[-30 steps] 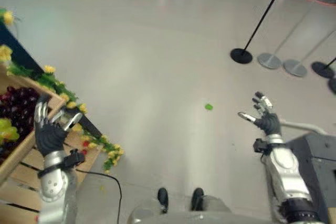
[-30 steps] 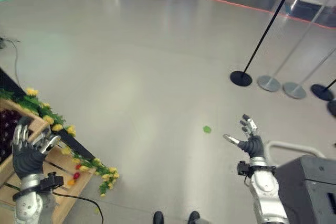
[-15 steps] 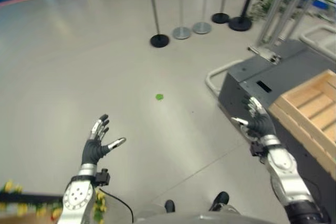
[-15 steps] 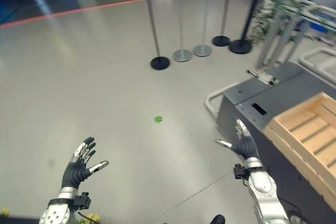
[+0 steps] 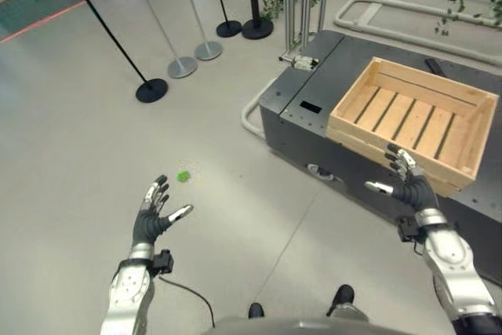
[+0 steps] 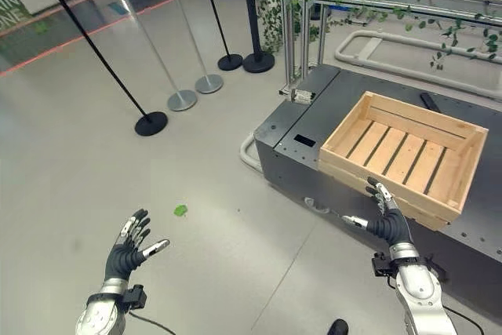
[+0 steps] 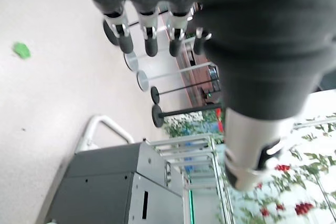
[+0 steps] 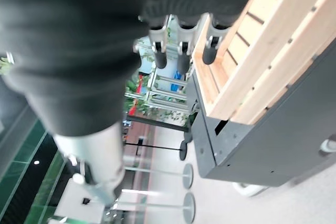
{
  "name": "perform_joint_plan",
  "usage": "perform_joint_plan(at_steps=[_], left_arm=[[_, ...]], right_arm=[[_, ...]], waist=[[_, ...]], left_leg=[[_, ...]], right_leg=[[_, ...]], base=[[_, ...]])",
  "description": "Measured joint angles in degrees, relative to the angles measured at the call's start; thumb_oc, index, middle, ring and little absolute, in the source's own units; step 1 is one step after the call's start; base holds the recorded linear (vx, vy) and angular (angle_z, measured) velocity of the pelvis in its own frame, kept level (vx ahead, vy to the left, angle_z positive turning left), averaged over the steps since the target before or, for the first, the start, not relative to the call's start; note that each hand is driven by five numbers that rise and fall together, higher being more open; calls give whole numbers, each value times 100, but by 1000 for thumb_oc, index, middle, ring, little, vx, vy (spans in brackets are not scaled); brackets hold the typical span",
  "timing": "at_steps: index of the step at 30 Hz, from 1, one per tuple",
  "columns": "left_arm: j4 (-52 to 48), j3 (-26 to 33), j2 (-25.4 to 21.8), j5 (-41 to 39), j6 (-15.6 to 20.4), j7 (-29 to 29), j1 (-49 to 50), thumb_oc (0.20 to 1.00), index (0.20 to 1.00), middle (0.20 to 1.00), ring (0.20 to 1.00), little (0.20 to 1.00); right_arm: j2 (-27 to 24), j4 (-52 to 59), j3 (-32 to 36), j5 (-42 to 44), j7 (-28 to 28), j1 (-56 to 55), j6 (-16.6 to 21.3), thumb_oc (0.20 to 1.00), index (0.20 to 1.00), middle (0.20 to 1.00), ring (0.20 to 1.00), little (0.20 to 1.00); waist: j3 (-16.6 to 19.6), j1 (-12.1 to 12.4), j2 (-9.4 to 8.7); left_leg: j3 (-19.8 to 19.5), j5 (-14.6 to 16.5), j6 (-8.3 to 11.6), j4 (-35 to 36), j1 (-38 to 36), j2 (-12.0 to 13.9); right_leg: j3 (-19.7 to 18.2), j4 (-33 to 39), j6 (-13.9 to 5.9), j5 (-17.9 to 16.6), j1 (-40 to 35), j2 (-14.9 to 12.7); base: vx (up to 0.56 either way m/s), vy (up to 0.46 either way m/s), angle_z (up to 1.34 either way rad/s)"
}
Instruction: Pick up the fruits from the basket on one side to the basket on the other side
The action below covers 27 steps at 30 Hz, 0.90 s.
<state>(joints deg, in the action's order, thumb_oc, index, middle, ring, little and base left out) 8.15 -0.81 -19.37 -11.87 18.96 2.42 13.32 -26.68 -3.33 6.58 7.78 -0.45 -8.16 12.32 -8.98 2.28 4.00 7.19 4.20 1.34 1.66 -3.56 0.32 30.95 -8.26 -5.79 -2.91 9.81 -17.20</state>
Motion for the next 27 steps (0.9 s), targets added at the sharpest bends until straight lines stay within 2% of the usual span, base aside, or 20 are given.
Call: perform_joint_plan(at_steps=[2, 5, 8, 9, 10, 11, 12, 13, 14, 15, 16, 17, 19, 20, 21, 23, 25, 26, 27], left_arm=[[20, -159, -50, 3, -35, -3, -57, 1000, 1000, 1000, 1000, 1000], [30, -421, -77, 5, -81, -15, -159, 1000, 1000, 1000, 1000, 1000], [25, -465, -91, 19, -87, -22, -240, 1000, 1000, 1000, 1000, 1000], [43, -473, -49, -16, -93, -22, -318, 1000, 1000, 1000, 1000, 1000], [78, -468, -21, -16, -91, -22, -308, 1000, 1000, 1000, 1000, 1000], [111, -468, 5, -47, -110, -36, -381, 1000, 1000, 1000, 1000, 1000], [137, -469, 10, -72, -112, -41, -379, 1000, 1000, 1000, 1000, 1000], [173, -465, 9, -137, -112, -42, -353, 1000, 1000, 1000, 1000, 1000], [211, -472, 25, -184, -106, -42, -322, 1000, 1000, 1000, 1000, 1000], [229, -472, 86, -312, -95, -43, -348, 1000, 1000, 1000, 1000, 1000], [228, -473, 107, -350, -84, -46, -364, 1000, 1000, 1000, 1000, 1000], [221, -471, 138, -366, -70, -48, -396, 1000, 1000, 1000, 1000, 1000], [226, -473, 220, -365, -75, -40, -461, 1000, 1000, 1000, 1000, 1000], [242, -486, 303, -364, -76, -23, -464, 1000, 1000, 1000, 1000, 1000], [299, -531, 332, -363, -78, -13, -448, 1000, 1000, 1000, 1000, 1000], [449, -541, 353, -364, -84, 29, -507, 1000, 1000, 1000, 1000, 1000], [472, -546, 350, -363, -89, 116, -496, 1000, 1000, 1000, 1000, 1000], [471, -543, 350, -363, -89, 137, -482, 1000, 1000, 1000, 1000, 1000], [467, -533, 384, -356, -75, 156, -438, 1000, 1000, 1000, 1000, 1000]], right_arm=[[117, 0, 4, -44, -20, 45, 2, 1000, 1000, 1000, 1000, 1000], [139, -2, -16, -103, -40, 59, 2, 1000, 1000, 1000, 1000, 1000], [145, -12, -34, -165, -126, 154, 1, 1000, 1000, 1000, 1000, 1000], [157, -55, -31, -165, -141, 220, 3, 1000, 1000, 1000, 1000, 1000], [170, -59, -35, -166, -141, 221, -2, 1000, 1000, 1000, 1000, 1000], [192, -124, -34, -167, -141, 235, -8, 1000, 1000, 1000, 1000, 1000], [209, -156, -28, -164, -147, 228, -16, 1000, 1000, 1000, 1000, 1000], [208, -173, -29, -161, -170, 224, -14, 1000, 1000, 1000, 1000, 1000], [175, -151, -23, -160, -200, 176, -12, 1000, 1000, 1000, 1000, 1000], [90, -158, -8, -151, -224, 126, 6, 1000, 1000, 1000, 1000, 1000], [68, -147, 18, -150, -239, 91, 4, 1000, 1000, 1000, 1000, 1000], [75, -146, 88, -148, -272, 18, -18, 1000, 1000, 1000, 1000, 1000], [102, -154, 167, -147, -315, -18, -21, 1000, 1000, 1000, 1000, 1000], [125, -165, 178, -142, -368, 24, -20, 1000, 1000, 1000, 1000, 1000], [84, -190, 160, -143, -393, 95, -15, 1000, 1000, 1000, 1000, 1000], [66, -370, 45, -143, -425, 213, -18, 1000, 1000, 1000, 1000, 1000], [31, -381, -18, -143, -427, 257, -14, 1000, 1000, 1000, 1000, 1000], [-11, -375, -48, -143, -427, 291, -14, 1000, 1000, 1000, 1000, 1000], [-211, -365, -68, -143, -425, 373, 9, 1000, 1000, 1000, 1000, 1000]], waist=[[9, -76, -49], [27, -325, -12], [30, -282, -3], [28, -432, 20], [37, -416, 17], [19, -543, -38], [34, -551, -71], [27, -567, -77], [38, -456, -118], [88, -451, -76], [90, -463, -75], [97, -516, -79], [75, -605, -134], [39, -581, -189], [14, -558, -157], [-12, -498, -51], [-28, -409, 38], [-18, -404, 111], [26, -263, 436]], left_leg=[[112, 0, 0, 14, -113, -9], [292, -2, 4, -18, -240, -16], [661, -1, 6, -27, -412, 5], [702, 85, 146, -169, -472, 74], [708, 111, 165, -200, -511, 57], [819, 197, 278, -710, -455, 92], [858, 198, 293, -1000, -402, 96], [831, 198, 294, -1855, -226, 156], [800, 155, 302, -2419, 0, 284], [470, -97, 482, -2984, 235, 249], [374, -94, 537, -3063, 296, 273], [250, -5, 654, -2907, 532, 394], [146, -3, 627, -2405, 763, 444], [-48, -39, 606, -1331, 711, 353], [-340, -152, 512, -563, 690, 342], [-821, -469, 549, 170, 804, 480], [-911, -540, 572, 147, 905, 515], [-900, -516, 551, 95, 923, 518], [-894, -469, 431, -35, 980, 627]], right_leg=[[-52, -10, 16, -13, -10, 9], [-103, 53, 21, -30, -66, 84], [-79, -23, 160, -98, 69, 67], [-108, -299, 160, 117, 124, 45], [-166, -350, 212, 145, 138, 37], [-429, -431, 247, 306, 123, 110], [-515, -392, 254, 316, 97, 148], [-731, -215, 282, 340, -78, 263], [-926, -87, 385, 248, -210, 258], [-1101, -30, 410, 258, -236, 306], [-1101, 23, 440, 256, -279, 279], [-1129, 61, 463, 285, -285, 289], [-1202, 149, 459, 286, -311, 298], [-1415, 277, 392, 215, -359, 323], [-1623, 395, 380, 184, -414, 415], [-1988, 582, 339, 156, -558, 661], [-2247, 620, 276, 189, -555, 719], [-2260, 634, 238, 193, -564, 714], [-2266, 803, -7, 71, -659, 808]], base=[[-37, -60, -36], [-26, -70, -30], [26, -238, -87], [60, -210, -68], [68, -192, -69], [81, -180, -56], [47, -115, -89], [13, -154, -114], [39, -112, -141], [37, -103, -116], [195, -10, -79], [242, 22, -39], [332, 77, -31], [308, 81, -68], [276, 55, -78], [240, 45, -82], [133, 35, -116], [116, 88, -155], [108, 116, -125]])
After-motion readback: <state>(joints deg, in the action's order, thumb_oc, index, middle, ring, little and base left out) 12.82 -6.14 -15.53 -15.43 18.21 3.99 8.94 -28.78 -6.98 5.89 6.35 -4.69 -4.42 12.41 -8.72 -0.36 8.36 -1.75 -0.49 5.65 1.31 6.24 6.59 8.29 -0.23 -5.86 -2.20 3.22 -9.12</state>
